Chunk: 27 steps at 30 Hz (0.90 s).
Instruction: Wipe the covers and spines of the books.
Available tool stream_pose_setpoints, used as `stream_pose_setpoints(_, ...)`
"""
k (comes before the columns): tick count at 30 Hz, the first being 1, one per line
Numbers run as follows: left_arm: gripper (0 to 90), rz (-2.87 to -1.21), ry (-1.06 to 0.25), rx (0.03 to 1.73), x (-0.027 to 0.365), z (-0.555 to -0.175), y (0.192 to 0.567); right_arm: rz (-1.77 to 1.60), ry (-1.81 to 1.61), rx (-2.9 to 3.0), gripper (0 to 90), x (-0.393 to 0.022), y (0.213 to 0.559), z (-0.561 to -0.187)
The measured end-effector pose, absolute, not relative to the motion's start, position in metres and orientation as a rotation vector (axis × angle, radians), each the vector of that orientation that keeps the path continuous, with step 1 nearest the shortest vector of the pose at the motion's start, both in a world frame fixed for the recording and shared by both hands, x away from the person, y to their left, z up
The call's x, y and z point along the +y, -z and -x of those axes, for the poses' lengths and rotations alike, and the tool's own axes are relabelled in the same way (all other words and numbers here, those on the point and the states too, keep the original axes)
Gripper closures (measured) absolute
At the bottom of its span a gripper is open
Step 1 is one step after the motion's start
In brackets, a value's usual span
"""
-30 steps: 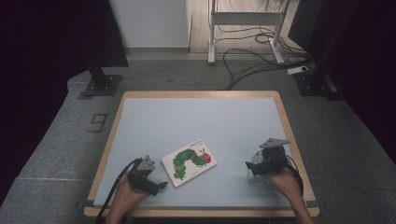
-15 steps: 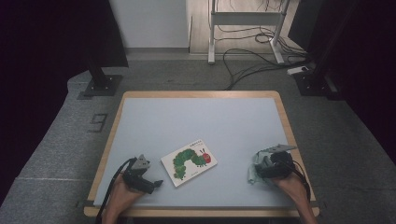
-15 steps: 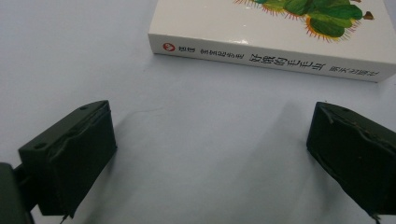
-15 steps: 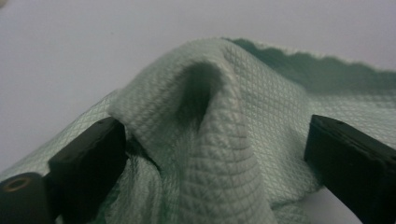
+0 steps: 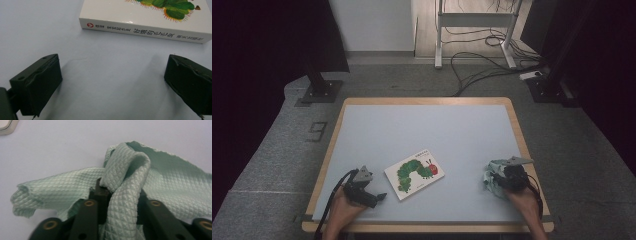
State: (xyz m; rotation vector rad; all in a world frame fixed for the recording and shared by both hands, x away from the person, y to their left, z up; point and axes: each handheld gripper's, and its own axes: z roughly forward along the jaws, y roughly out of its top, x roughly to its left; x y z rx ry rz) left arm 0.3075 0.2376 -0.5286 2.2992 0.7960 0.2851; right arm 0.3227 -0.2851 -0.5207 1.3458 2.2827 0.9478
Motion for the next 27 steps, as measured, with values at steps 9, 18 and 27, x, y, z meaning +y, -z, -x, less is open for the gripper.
stream_pose_setpoints(9,0.8,-2.299,-0.286,0.796,0.238,-0.307,0.529,-1.309,-0.947,2.290,80.2,-0.281,0.512,-0.320)
stream_pose_setpoints(18,0.9,-2.300,-0.287,0.795,0.238,-0.307,0.529,-1.231,-1.035,2.279,79.9,-0.269,0.491,-0.321)
stream_pose_setpoints(27,0.9,-2.301,-0.288,0.794,0.238,-0.307,0.529,-1.161,-1.085,2.303,79.8,-0.251,0.473,-0.327)
